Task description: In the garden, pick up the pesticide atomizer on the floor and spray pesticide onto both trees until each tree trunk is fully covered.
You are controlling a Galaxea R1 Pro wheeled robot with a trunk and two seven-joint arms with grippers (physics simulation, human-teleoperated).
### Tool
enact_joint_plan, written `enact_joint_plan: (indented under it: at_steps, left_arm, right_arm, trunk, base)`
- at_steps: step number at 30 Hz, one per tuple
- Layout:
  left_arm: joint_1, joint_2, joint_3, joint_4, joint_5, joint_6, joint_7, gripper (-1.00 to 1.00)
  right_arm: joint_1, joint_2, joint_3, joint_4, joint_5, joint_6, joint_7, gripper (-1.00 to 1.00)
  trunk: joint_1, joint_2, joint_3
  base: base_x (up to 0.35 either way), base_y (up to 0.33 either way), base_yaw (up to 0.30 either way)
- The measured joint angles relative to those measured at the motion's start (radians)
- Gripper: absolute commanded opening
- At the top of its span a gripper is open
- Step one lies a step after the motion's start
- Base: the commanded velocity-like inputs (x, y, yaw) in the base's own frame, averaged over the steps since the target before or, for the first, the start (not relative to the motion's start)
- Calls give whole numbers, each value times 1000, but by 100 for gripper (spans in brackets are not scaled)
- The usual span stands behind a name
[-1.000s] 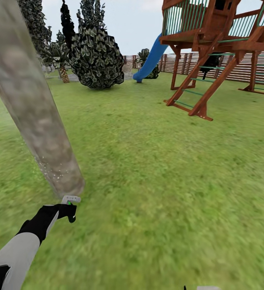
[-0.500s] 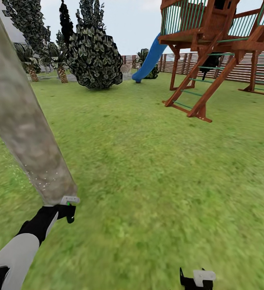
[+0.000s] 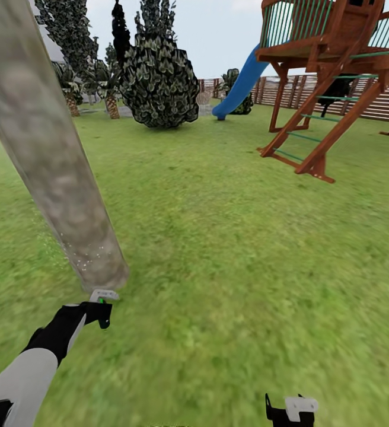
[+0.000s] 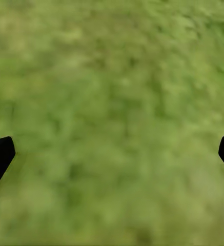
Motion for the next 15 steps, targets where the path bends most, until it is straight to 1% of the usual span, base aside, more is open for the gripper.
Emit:
enact_joint_plan:
  at_steps: [3,6,8,9,10,13,15]
  left_arm:
    - [0,-5,0,-20,0,1,0,-100]
    - [0,-7,2,-25,-1,1,6,-100]
    - [0,-8,2,-26,0,1,46,-100]
    - [0,-8,2,-26,0,1,79,-100]
    - [0,-9,1,-26,1,1,91,-100]
    - [0,-9,0,-26,2,1,97,-100]
    - [-1,-16,-3,-29,4,1,96,-100]
  right_arm:
    - [0,-1,0,0,0,0,1,100]
    - [0,-1,1,0,0,0,1,100]
    - [0,-1,1,0,0,0,1,100]
    - [0,-1,2,0,0,-1,1,100]
    - [0,-1,2,0,0,-1,1,100]
    - [0,-1,2,0,0,0,1,100]
    - [0,-1,2,0,1,-1,1,100]
  trunk:
    - [0,0,-3]
    - [0,0,-6]
    - [0,0,-8]
    - [0,0,-9]
    - [0,0,-10]
    - [0,0,-13]
    - [0,0,-16]
  base:
    - [0,-41,241]
    - [0,-232,222]
    - [0,-268,214]
    - [-28,-272,213]
    - [-58,-272,212]
    - [-127,-258,212]
    - [-236,-206,210]
